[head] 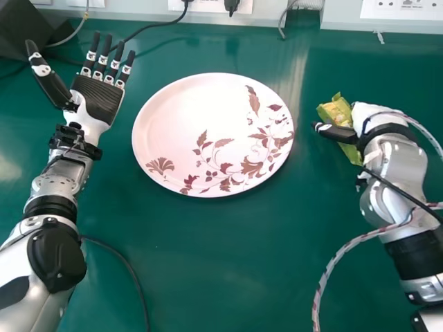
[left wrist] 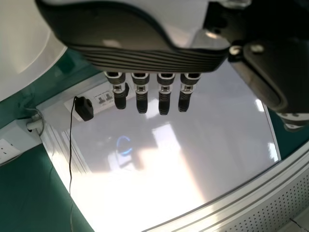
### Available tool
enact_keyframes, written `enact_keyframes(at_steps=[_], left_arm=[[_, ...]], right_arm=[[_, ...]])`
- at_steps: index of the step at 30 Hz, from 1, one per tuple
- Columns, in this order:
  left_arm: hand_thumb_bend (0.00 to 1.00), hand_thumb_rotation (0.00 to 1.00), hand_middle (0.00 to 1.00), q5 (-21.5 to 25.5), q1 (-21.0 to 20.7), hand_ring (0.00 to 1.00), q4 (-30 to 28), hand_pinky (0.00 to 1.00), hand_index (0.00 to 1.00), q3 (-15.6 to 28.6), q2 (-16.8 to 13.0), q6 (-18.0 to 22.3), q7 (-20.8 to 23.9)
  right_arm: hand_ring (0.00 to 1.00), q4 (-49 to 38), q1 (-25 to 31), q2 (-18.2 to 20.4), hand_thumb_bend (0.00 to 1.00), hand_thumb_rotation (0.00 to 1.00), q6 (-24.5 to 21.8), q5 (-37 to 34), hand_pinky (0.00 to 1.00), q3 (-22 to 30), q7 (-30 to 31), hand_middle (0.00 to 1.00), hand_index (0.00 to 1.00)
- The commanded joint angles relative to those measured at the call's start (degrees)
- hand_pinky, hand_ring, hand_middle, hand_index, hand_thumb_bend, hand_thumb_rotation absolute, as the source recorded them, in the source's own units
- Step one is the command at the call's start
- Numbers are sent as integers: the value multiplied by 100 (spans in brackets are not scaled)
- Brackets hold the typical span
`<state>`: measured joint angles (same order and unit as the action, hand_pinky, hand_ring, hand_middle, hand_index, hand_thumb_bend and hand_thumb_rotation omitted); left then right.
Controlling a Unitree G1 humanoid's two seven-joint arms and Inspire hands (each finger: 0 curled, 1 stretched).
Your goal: Pick up biscuit and place it in the plate
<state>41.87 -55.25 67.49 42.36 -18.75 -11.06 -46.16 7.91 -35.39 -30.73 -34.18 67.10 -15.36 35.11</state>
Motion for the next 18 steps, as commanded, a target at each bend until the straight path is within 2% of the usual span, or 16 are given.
enact_keyframes(at_steps=[1,7,18], left_arm=[[100,51,100,81,42,100,-70,100,100,29,-29,-10,-61],[100,49,100,105,64,100,-143,100,100,25,-17,-65,-131],[100,45,100,269,83,100,-236,100,100,52,20,-192,-56]], right_arm=[[97,141,6,-65,89,67,-2,17,89,-147,51,100,100],[98,216,15,-172,89,68,-2,92,88,-300,42,100,100],[95,145,82,-398,87,63,60,107,85,-312,-26,100,100]])
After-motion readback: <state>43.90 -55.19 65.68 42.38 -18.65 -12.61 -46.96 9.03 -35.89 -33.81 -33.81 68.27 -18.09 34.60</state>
